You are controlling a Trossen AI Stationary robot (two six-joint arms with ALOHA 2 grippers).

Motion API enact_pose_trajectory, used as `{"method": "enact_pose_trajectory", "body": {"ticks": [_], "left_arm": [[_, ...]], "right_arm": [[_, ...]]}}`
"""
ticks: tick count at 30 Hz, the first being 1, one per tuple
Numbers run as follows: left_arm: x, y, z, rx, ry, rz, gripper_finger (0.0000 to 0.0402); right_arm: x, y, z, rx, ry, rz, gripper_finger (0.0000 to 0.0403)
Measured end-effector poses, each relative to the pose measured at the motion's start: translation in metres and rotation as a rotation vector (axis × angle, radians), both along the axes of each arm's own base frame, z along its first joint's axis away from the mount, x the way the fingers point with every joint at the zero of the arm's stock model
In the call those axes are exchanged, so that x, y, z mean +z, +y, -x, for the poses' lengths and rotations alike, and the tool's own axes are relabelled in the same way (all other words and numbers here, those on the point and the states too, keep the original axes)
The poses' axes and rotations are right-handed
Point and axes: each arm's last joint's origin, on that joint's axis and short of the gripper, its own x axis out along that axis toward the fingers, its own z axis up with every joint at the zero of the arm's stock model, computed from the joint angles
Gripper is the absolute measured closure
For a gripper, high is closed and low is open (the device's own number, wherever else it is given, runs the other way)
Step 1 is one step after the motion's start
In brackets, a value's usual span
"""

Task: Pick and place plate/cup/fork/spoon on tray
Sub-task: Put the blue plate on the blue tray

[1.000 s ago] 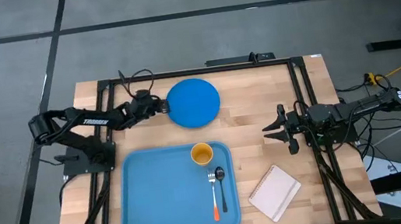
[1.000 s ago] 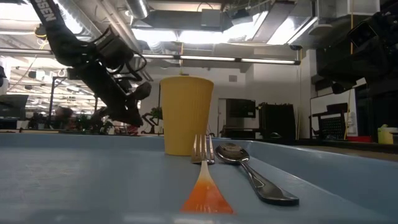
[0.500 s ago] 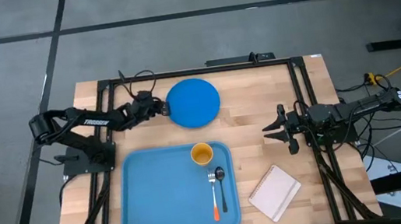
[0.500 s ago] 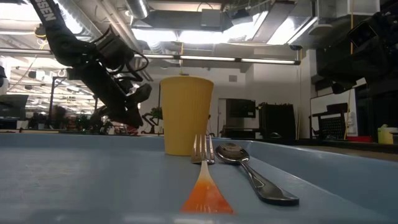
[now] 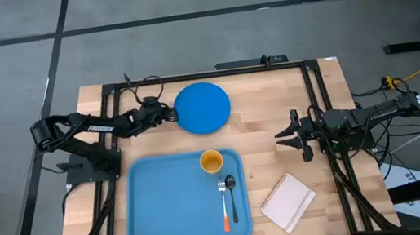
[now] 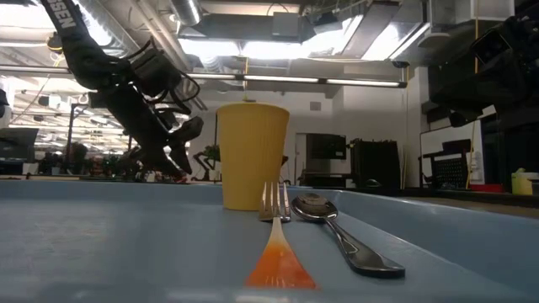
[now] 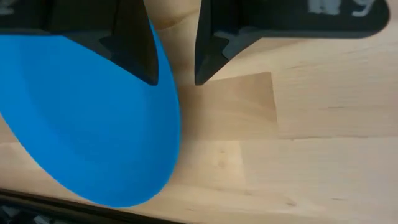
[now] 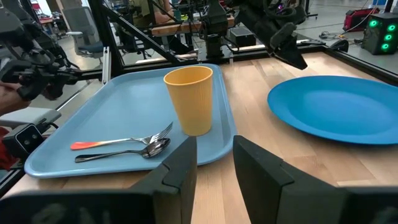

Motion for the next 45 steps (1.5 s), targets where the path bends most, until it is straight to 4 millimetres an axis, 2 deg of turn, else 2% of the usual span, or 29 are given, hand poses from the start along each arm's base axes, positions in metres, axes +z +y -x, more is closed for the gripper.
{"method": "enact_pose_trajectory", "body": {"ticks": [7, 17, 23, 28, 32, 38, 45], "left_arm": [[-0.005, -0.003, -0.005, -0.006, -0.016, 0.032, 0.0305], [-0.015, 0.007, -0.035, -0.055, 0.0, 0.073, 0.0305], [-0.023, 0.011, -0.045, -0.095, 0.027, 0.088, 0.0306], [-0.026, 0.013, -0.048, -0.095, 0.019, 0.09, 0.0339], [-0.019, 0.015, -0.053, -0.13, -0.04, 0.019, 0.0388], [-0.002, 0.019, -0.062, -0.196, -0.144, -0.155, 0.0398], [0.028, 0.03, -0.062, -0.159, -0.255, -0.401, 0.04]], "right_arm": [[0.0, 0.0, 0.0, 0.0, 0.0, 0.0, 0.0293], [0.0, 0.0, 0.0, 0.0, 0.0, 0.0, 0.0293], [0.0, 0.0, 0.0, 0.0, 0.0, 0.0, 0.0293], [0.0, 0.0, 0.0, 0.0, 0.0, 0.0, 0.0293], [0.0, 0.0, 0.0, 0.0, 0.0, 0.0, 0.0293], [0.0, 0.0, 0.0, 0.0, 0.0, 0.0, 0.0293], [0.0, 0.0, 0.0, 0.0, 0.0, 0.0, 0.0293]]}}
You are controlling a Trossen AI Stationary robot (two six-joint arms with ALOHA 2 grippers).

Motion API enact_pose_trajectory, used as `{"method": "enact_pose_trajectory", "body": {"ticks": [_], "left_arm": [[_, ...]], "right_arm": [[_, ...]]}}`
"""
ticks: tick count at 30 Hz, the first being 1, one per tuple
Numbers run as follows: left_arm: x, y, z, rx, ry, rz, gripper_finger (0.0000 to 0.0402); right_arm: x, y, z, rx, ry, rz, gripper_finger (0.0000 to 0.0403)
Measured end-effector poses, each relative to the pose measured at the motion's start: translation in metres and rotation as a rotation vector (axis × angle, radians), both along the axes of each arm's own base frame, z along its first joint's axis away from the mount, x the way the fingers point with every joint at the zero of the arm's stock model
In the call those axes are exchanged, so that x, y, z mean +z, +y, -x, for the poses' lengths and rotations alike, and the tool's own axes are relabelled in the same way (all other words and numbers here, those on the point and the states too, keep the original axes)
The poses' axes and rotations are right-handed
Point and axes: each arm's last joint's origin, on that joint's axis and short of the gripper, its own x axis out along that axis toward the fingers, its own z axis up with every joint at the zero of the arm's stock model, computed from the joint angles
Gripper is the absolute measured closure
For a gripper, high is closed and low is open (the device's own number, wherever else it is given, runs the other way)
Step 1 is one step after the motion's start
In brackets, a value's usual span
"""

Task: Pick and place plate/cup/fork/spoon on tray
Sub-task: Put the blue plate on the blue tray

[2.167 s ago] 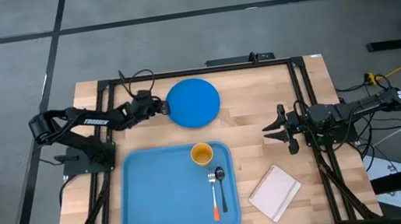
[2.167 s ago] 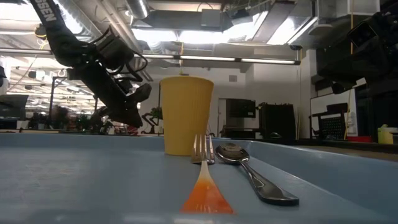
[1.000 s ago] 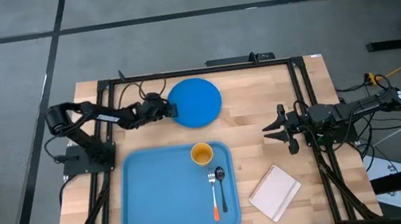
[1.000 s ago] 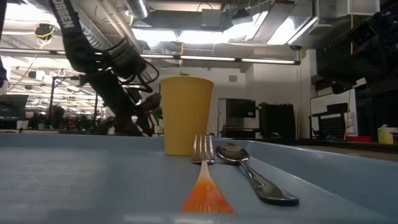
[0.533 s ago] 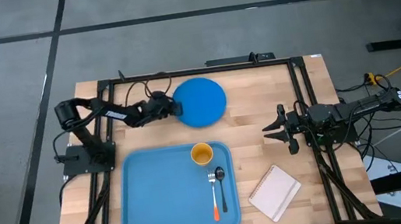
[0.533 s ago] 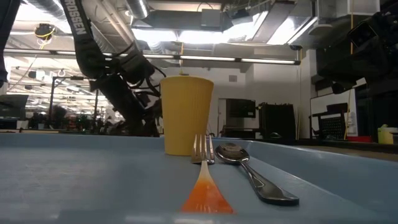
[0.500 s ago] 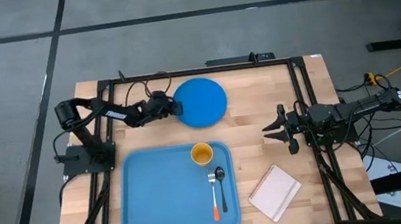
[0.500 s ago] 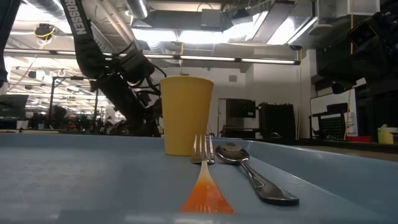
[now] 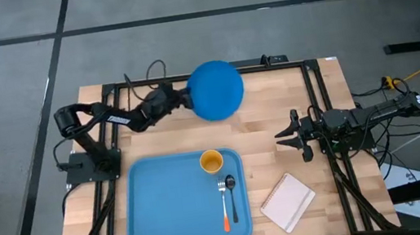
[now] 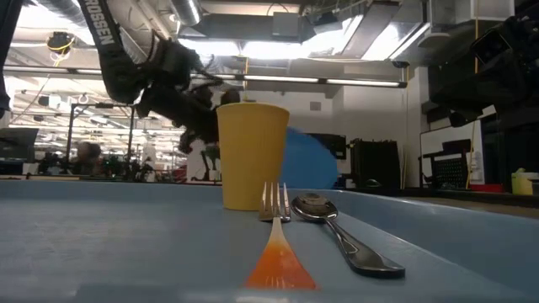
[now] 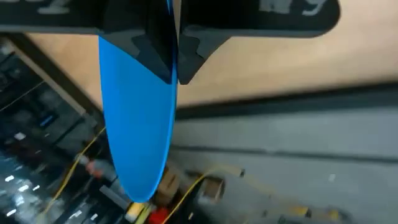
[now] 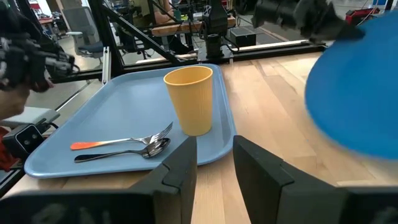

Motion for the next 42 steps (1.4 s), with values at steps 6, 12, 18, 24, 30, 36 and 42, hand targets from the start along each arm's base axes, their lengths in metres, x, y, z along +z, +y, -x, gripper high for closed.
{"method": "enact_pose_trajectory", "body": {"ticks": [6, 12, 18, 24, 30, 36, 42], "left_arm": [[0.039, -0.004, 0.004, -0.051, -0.155, -0.159, 0.0401], [0.095, -0.032, 0.016, -0.188, -0.327, -0.351, 0.0401], [0.116, -0.083, 0.026, -0.227, -0.223, -0.307, 0.0401], [0.134, -0.142, 0.047, -0.27, -0.179, -0.319, 0.0401], [0.157, -0.181, 0.083, -0.36, -0.232, -0.361, 0.0401], [0.139, -0.204, 0.101, -0.409, -0.083, -0.239, 0.0401], [0.132, -0.225, 0.112, -0.505, -0.054, -0.198, 0.0401]], "right_arm": [[0.0, 0.0, 0.0, 0.0, 0.0, 0.0, 0.0293], [0.0, 0.0, 0.0, 0.0, 0.0, 0.0, 0.0293], [0.0, 0.0, 0.0, 0.0, 0.0, 0.0, 0.0293], [0.0, 0.0, 0.0, 0.0, 0.0, 0.0, 0.0293], [0.0, 0.0, 0.0, 0.0, 0.0, 0.0, 0.0293], [0.0, 0.0, 0.0, 0.0, 0.0, 0.0, 0.0293], [0.0, 0.0, 0.0, 0.0, 0.0, 0.0, 0.0293]]}}
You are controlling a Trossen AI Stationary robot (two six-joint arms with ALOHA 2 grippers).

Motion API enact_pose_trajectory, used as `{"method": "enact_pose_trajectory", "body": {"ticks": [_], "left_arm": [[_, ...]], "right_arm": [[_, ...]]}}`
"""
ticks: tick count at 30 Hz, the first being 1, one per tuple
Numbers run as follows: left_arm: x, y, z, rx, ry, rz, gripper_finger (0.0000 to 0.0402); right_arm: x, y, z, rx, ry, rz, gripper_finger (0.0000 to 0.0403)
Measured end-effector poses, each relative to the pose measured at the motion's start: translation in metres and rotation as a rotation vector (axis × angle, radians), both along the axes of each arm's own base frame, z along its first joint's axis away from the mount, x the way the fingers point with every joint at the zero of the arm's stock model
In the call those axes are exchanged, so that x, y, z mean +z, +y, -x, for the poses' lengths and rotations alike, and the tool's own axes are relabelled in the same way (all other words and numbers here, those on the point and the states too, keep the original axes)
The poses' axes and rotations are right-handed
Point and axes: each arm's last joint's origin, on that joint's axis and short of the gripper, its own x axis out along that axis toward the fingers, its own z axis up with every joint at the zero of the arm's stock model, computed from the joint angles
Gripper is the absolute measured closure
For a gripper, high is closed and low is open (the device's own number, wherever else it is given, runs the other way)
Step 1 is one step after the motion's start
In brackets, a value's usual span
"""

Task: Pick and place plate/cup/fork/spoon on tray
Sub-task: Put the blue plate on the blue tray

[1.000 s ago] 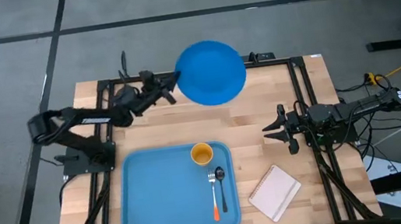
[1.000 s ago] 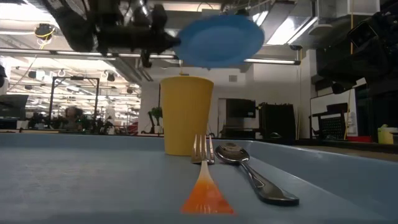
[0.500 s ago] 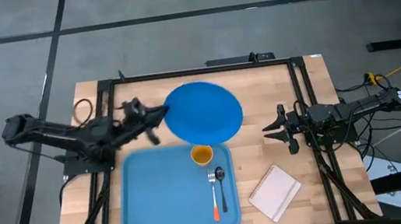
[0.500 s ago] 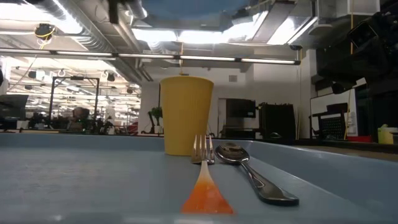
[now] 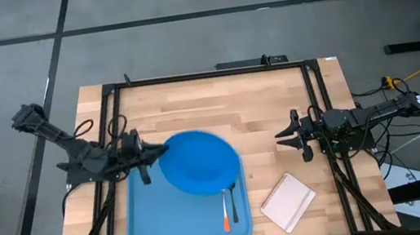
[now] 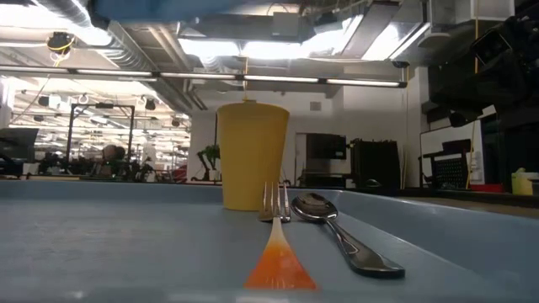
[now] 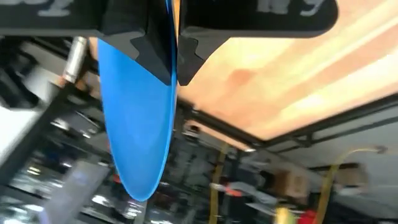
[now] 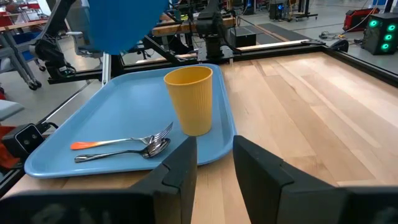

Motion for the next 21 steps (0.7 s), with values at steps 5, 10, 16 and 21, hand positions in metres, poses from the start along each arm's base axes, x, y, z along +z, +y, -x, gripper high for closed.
{"method": "enact_pose_trajectory", "body": {"ticks": [5, 10, 16, 21], "left_arm": [[0.005, -0.012, 0.008, -0.065, -0.033, -0.018, 0.0401], [-0.004, -0.026, 0.017, -0.126, 0.019, 0.024, 0.0402], [-0.028, -0.041, 0.028, -0.072, 0.1, 0.139, 0.0402], [-0.039, -0.054, 0.034, -0.116, 0.136, 0.189, 0.0401]], "right_arm": [[0.0, 0.0, 0.0, 0.0, 0.0, 0.0, 0.0293], [0.0, 0.0, 0.0, 0.0, 0.0, 0.0, 0.0293], [0.0, 0.0, 0.0, 0.0, 0.0, 0.0, 0.0293], [0.0, 0.0, 0.0, 0.0, 0.0, 0.0, 0.0293]]}}
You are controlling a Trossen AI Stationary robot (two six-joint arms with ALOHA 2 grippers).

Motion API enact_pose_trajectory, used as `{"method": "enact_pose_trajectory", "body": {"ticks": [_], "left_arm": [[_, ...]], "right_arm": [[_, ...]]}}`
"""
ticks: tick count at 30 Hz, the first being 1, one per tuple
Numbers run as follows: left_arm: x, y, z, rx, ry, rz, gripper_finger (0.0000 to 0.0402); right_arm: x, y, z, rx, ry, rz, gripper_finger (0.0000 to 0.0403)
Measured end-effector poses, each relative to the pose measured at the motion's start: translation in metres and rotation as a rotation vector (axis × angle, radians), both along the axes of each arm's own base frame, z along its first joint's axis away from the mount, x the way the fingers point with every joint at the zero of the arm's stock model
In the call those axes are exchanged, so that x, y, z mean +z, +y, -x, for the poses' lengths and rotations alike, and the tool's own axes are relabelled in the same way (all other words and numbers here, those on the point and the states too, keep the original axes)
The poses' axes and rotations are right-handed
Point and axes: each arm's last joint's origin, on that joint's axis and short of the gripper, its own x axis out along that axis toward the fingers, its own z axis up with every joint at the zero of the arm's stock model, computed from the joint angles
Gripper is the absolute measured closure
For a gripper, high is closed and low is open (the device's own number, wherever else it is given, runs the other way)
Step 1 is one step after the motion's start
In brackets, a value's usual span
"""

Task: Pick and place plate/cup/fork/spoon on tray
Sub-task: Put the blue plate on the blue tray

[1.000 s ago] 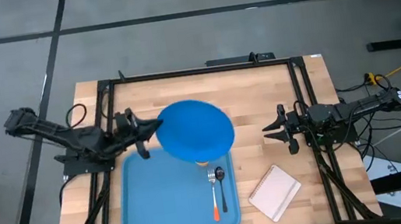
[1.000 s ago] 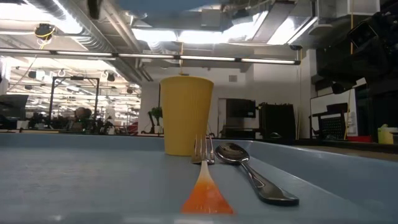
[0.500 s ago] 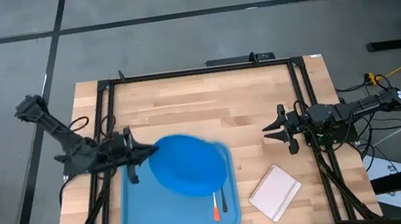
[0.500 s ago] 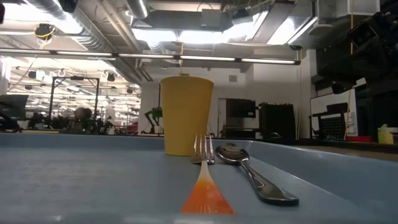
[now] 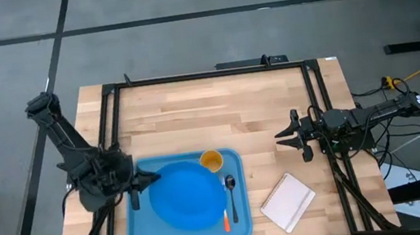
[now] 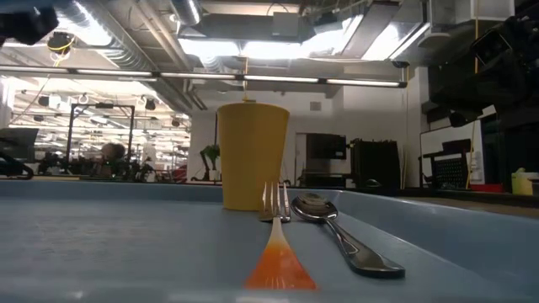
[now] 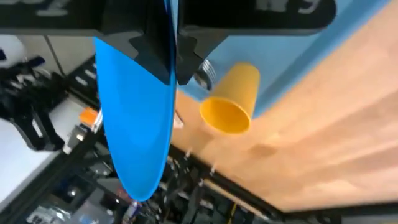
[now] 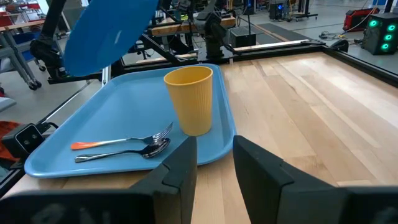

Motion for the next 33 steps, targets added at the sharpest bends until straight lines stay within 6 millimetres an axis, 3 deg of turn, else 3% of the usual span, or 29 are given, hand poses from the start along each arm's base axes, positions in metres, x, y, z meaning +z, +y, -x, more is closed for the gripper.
{"method": "enact_pose_trajectory", "body": {"ticks": [12, 20, 33], "left_arm": [[-0.041, -0.006, 0.019, 0.097, 0.134, 0.145, 0.0401], [-0.065, -0.013, 0.018, 0.125, 0.326, 0.252, 0.0401], [-0.09, -0.019, 0.017, 0.253, 0.43, 0.344, 0.0386]], "right_arm": [[0.0, 0.0, 0.0, 0.0, 0.0, 0.0, 0.0293], [0.0, 0.0, 0.0, 0.0, 0.0, 0.0, 0.0293], [0.0, 0.0, 0.0, 0.0, 0.0, 0.0, 0.0293]]}}
